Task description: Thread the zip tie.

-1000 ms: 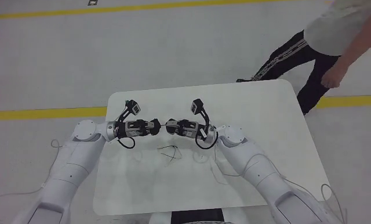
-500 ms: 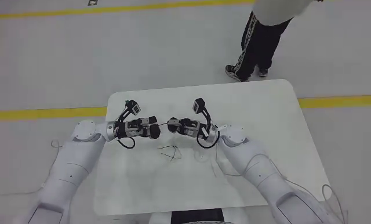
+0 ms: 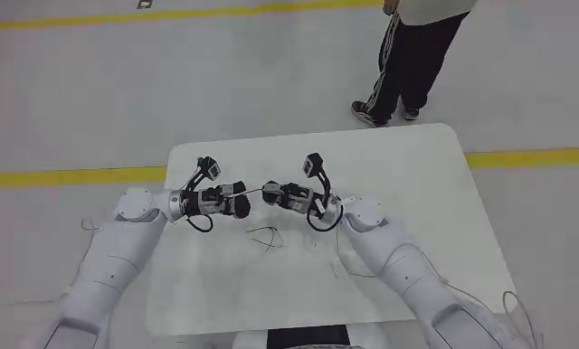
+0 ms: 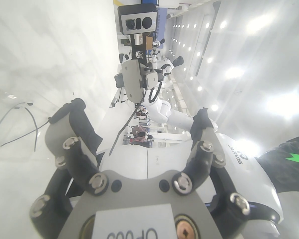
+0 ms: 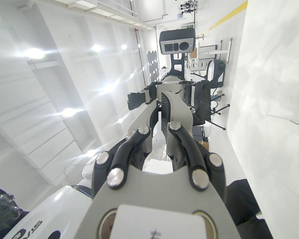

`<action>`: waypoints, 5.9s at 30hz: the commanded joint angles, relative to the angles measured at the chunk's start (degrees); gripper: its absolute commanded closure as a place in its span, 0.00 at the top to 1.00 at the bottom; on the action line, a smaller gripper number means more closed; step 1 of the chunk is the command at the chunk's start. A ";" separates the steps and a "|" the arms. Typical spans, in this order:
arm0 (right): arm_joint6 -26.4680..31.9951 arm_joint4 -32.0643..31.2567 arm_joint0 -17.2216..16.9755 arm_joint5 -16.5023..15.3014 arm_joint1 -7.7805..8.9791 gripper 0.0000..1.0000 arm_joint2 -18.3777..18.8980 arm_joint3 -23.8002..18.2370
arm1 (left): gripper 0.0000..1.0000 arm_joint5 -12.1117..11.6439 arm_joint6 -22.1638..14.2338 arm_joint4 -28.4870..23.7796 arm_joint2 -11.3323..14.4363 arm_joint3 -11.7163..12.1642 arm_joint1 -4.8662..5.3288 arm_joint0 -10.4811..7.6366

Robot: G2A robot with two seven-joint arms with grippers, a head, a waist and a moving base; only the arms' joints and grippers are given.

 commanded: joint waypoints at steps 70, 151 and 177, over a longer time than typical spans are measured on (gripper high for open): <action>-5.35 -5.74 -1.57 4.33 0.45 0.00 -1.80 -4.34 | 0.12 -0.16 3.83 0.12 0.56 -3.75 0.87 1.91; -6.96 -5.39 -2.03 3.31 1.41 1.00 -0.67 -5.23 | 0.00 -0.16 0.60 -3.02 -2.67 -3.30 0.82 2.04; -6.96 -5.39 -2.03 3.31 1.41 1.00 -0.67 -5.23 | 0.00 -0.16 -1.97 6.32 -15.15 -6.56 -0.30 9.02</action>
